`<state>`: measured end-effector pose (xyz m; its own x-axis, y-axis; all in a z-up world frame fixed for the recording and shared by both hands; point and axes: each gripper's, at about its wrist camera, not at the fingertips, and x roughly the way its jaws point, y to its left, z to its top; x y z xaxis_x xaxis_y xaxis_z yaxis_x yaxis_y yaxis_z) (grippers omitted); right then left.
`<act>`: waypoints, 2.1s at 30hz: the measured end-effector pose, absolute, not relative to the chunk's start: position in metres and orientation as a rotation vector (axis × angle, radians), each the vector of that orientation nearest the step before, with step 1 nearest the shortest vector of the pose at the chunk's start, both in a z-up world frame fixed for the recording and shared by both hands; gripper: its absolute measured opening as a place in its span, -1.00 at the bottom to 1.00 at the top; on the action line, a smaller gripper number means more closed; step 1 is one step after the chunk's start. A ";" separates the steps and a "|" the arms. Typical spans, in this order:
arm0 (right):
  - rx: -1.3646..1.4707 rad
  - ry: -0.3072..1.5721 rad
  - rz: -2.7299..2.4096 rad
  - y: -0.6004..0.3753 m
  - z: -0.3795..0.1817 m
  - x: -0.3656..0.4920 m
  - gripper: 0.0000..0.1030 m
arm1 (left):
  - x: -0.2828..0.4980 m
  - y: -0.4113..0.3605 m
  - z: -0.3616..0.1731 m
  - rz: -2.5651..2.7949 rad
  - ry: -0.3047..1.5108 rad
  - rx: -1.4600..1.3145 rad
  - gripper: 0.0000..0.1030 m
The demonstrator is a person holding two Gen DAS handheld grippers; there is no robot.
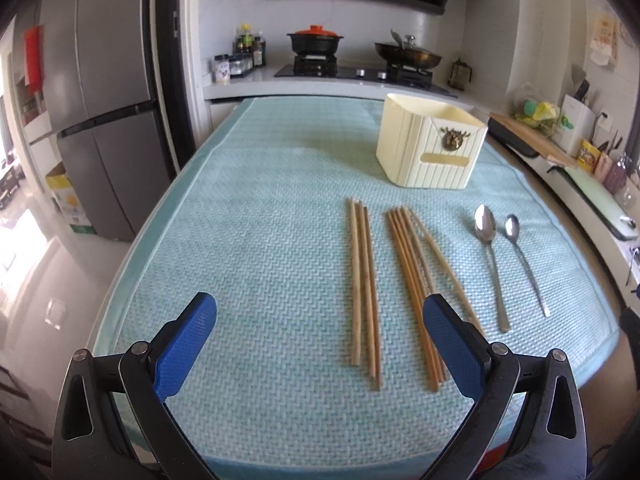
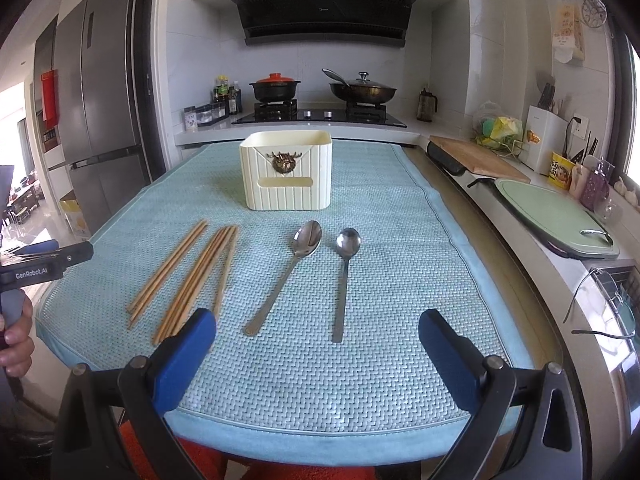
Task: Organize utensils
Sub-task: 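Grasp a wooden chopstick with the left tool while the right tool grasps a silver spoon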
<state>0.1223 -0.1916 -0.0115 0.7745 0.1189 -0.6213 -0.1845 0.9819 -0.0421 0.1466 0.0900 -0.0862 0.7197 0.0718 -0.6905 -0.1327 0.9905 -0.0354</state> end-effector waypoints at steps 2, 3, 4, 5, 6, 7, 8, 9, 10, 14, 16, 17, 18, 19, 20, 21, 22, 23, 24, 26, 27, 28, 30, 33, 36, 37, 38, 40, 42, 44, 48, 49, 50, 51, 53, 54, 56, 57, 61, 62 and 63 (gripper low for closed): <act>-0.106 0.677 0.156 -0.193 -0.016 0.129 1.00 | 0.169 0.090 -0.100 0.108 0.799 -0.045 0.99; -0.107 0.683 0.152 -0.193 -0.018 0.131 1.00 | 0.180 0.090 -0.107 0.106 0.817 -0.027 0.99; -0.107 0.689 0.149 -0.194 -0.019 0.134 1.00 | 0.190 0.090 -0.113 0.102 0.831 -0.016 0.99; -0.107 0.695 0.145 -0.194 -0.021 0.137 1.00 | 0.199 0.092 -0.118 0.099 0.841 -0.011 0.99; -0.108 0.701 0.140 -0.195 -0.022 0.140 1.00 | 0.207 0.093 -0.122 0.098 0.850 -0.009 0.99; -0.108 0.706 0.135 -0.195 -0.024 0.141 1.00 | 0.214 0.094 -0.126 0.097 0.860 -0.008 0.99; -0.107 0.711 0.131 -0.196 -0.025 0.144 1.00 | 0.221 0.095 -0.130 0.098 0.872 -0.005 0.99; -0.105 0.717 0.127 -0.197 -0.026 0.146 1.00 | 0.227 0.096 -0.135 0.102 0.884 -0.002 0.99; -0.102 0.723 0.125 -0.198 -0.028 0.149 1.00 | 0.232 0.096 -0.138 0.104 0.893 0.001 0.99; -0.098 0.741 0.113 -0.201 -0.032 0.158 1.00 | 0.244 0.097 -0.149 0.103 0.919 0.025 0.99; -0.099 0.746 0.111 -0.201 -0.033 0.162 1.00 | 0.248 0.096 -0.156 0.105 0.932 0.040 0.99; -0.100 0.747 0.110 -0.201 -0.033 0.163 1.00 | 0.251 0.098 -0.159 0.108 0.940 0.048 0.99; -0.100 0.748 0.109 -0.201 -0.033 0.165 1.00 | 0.254 0.099 -0.162 0.111 0.949 0.055 0.99; -0.100 0.748 0.108 -0.201 -0.033 0.167 1.00 | 0.255 0.100 -0.165 0.112 0.955 0.060 0.99; -0.101 0.746 0.106 -0.202 -0.034 0.168 1.00 | 0.255 0.100 -0.165 0.101 0.948 0.052 0.99; -0.102 0.745 0.104 -0.202 -0.034 0.170 1.00 | 0.256 0.101 -0.165 0.094 0.952 0.047 0.99; -0.103 0.746 0.104 -0.202 -0.035 0.172 1.00 | 0.258 0.101 -0.166 0.086 0.955 0.046 0.99; -0.101 0.748 0.106 -0.203 -0.036 0.175 1.00 | 0.261 0.100 -0.167 0.093 0.961 0.058 0.99; -0.097 0.751 0.111 -0.205 -0.039 0.180 1.00 | 0.266 0.099 -0.170 0.106 0.971 0.082 0.99; -0.093 0.772 0.114 -0.208 -0.049 0.193 1.00 | 0.268 0.100 -0.171 0.102 0.960 0.088 0.99; -0.094 0.791 0.108 -0.210 -0.055 0.202 1.00 | 0.270 0.101 -0.171 0.093 0.963 0.081 0.99; -0.095 0.811 0.100 -0.212 -0.063 0.210 1.00 | 0.269 0.103 -0.172 0.083 0.969 0.074 0.99; -0.099 0.846 0.093 -0.215 -0.078 0.226 1.00 | 0.273 0.104 -0.173 0.072 0.973 0.067 0.99; -0.104 0.880 0.116 -0.214 -0.096 0.246 1.00 | 0.281 0.109 -0.174 0.049 0.994 0.037 0.99; -0.091 0.919 0.149 -0.211 -0.107 0.270 0.98 | 0.291 0.115 -0.175 0.027 1.024 -0.004 0.99; -0.087 0.936 0.151 -0.211 -0.110 0.279 0.98 | 0.294 0.116 -0.174 0.026 1.029 0.002 0.99; -0.083 0.948 0.156 -0.210 -0.113 0.287 0.95 | 0.298 0.115 -0.174 0.024 1.037 0.007 0.99; -0.077 0.966 0.169 -0.207 -0.116 0.304 0.71 | 0.307 0.114 -0.174 0.019 1.048 0.012 0.99; -0.100 0.968 0.154 -0.202 -0.117 0.319 0.46 | 0.318 0.115 -0.174 0.014 1.055 0.007 0.99; -0.114 0.974 0.157 -0.198 -0.118 0.334 0.46 | 0.327 0.115 -0.174 0.017 1.076 0.004 0.99; -0.126 0.971 0.151 -0.190 -0.119 0.358 0.42 | 0.342 0.111 -0.173 0.002 1.114 0.015 0.98; -0.123 0.970 0.149 -0.189 -0.119 0.361 0.39 | 0.344 0.110 -0.172 -0.006 1.117 0.013 0.86; -0.124 0.967 0.148 -0.188 -0.118 0.364 0.31 | 0.347 0.109 -0.169 -0.015 1.117 0.018 0.71; -0.125 0.965 0.146 -0.187 -0.118 0.365 0.22 | 0.347 0.106 -0.167 -0.028 1.119 0.021 0.61; -0.128 0.956 0.140 -0.186 -0.117 0.367 0.03 | 0.346 0.099 -0.164 -0.046 1.119 0.040 0.24; -0.128 0.950 0.140 -0.186 -0.116 0.367 -0.22 | 0.344 0.094 -0.163 -0.057 1.117 0.050 0.14; -0.127 0.946 0.138 -0.186 -0.115 0.371 -0.30 | 0.342 0.087 -0.161 -0.080 1.115 0.066 -0.28; -0.119 0.949 0.141 -0.186 -0.115 0.373 -0.30 | 0.342 0.084 -0.161 -0.097 1.114 0.070 -0.40; -0.067 0.964 0.175 -0.193 -0.111 0.382 -0.31 | 0.335 0.075 -0.161 -0.127 1.101 0.087 -0.88; -0.050 0.962 0.186 -0.195 -0.109 0.382 -0.31 | 0.334 0.074 -0.160 -0.126 1.096 0.085 -0.89; -0.035 0.956 0.196 -0.197 -0.105 0.380 -0.31 | 0.333 0.075 -0.160 -0.125 1.094 0.080 -0.90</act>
